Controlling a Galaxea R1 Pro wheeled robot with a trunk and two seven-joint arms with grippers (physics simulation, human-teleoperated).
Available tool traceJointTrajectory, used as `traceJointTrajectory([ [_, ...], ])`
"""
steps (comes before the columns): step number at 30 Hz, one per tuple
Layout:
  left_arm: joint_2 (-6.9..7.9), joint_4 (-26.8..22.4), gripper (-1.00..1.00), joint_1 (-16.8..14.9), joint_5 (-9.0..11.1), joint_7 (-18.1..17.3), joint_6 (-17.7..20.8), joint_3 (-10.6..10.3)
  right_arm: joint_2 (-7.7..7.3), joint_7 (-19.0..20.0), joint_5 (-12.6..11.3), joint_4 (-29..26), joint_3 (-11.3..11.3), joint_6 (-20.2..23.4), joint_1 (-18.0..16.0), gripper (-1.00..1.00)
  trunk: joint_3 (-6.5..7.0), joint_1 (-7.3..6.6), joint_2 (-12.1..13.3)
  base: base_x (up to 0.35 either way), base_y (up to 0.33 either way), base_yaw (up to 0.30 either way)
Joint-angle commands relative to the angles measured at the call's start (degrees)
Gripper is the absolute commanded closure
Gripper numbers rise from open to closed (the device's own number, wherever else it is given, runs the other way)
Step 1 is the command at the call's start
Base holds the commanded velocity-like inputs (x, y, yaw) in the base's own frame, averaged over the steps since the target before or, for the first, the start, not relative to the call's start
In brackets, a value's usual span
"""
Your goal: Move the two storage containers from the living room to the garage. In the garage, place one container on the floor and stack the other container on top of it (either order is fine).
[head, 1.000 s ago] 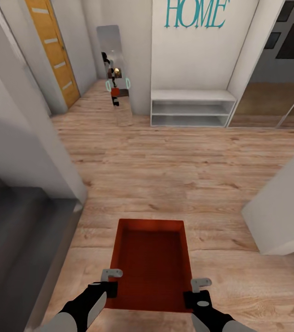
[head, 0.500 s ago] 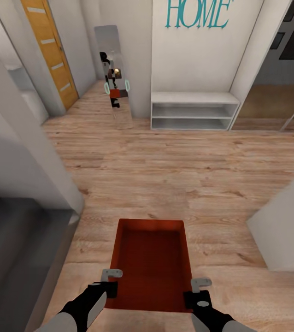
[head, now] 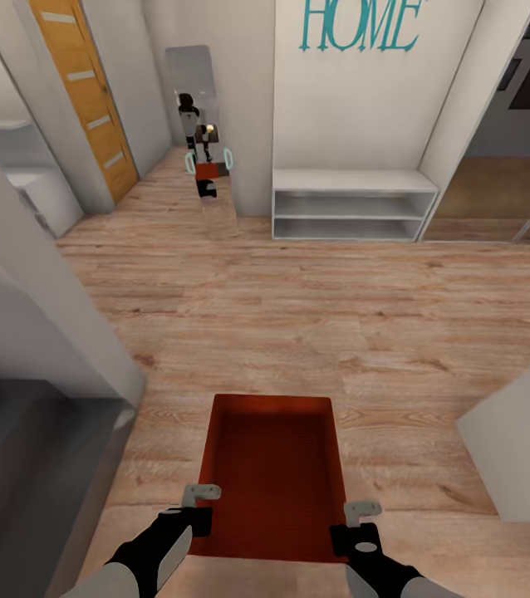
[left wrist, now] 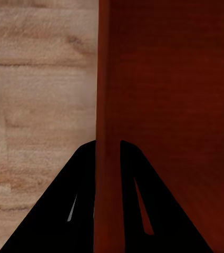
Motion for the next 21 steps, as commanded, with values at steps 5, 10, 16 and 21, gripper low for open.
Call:
traceJointTrajectory([
  [5,0.13,-0.3,1.00,0.0,1.2,0.7,0.2,-1.8,-0.98,0.2,-1.6,-0.1,0.5,0.1,0.0,1.00,-0.08,0.06,-0.1,0.334,0.000,0.000],
  [10,0.13,-0.3,1.00,0.0,1.2,0.7,0.3,-1.8,-0.97,0.2,-1.6,-0.1,0.5,0.1,0.0,1.00,-0.08,0.06,-0.1,0.334,0.000,0.000],
  [16,0.13,-0.3,1.00,-0.1,1.2,0.7,0.3,-1.8,-1.00,0.2,-1.6,-0.1,0.5,0.1,0.0,1.00,-0.08,0.06,-0.1,0.334,0.000,0.000],
  [21,0.13,-0.3,1.00,-0.1,1.2,0.7,0.3,-1.8,-0.99,0.2,-1.6,-0.1,0.5,0.1,0.0,1.00,-0.08,0.06,-0.1,0.334,0.000,0.000],
])
